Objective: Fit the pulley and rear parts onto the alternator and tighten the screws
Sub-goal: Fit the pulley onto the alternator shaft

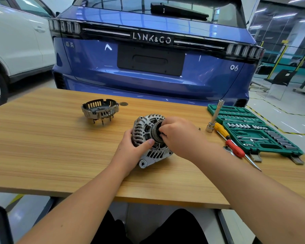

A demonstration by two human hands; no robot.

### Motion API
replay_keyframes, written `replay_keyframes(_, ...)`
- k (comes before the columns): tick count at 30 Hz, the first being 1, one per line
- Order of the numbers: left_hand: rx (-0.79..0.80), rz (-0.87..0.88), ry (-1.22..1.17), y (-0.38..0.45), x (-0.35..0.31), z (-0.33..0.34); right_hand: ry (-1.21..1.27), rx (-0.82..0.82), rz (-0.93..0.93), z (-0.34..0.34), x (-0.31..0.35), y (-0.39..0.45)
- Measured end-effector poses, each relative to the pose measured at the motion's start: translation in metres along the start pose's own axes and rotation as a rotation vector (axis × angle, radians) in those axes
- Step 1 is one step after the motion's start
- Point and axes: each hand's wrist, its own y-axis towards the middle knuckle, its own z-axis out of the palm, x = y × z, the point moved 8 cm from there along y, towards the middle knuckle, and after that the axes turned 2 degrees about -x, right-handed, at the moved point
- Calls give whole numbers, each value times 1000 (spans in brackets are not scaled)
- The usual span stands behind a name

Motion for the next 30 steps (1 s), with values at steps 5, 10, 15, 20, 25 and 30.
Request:
replay_keyframes(5,0,7,-12,0,0,1,-62,25,-112,1,3,0)
replay_keyframes(10,0,8,-13,-2,-2,0,-77,-16,-132,-6,6,1)
replay_keyframes(15,7,16,-18,-2,-3,0,-29,-72,-163,-16,7,-2)
replay_keyframes(20,15,24,-32,-2,-4,0,-66,-65,-249,-19,11,3)
replay_keyframes(25,20,37,-46,-3,-5,1,70,-132,-86,-19,-7,-1)
replay_keyframes(30,4,30,-39,-1,-4,0,59,-127,159,-8,-19,-2)
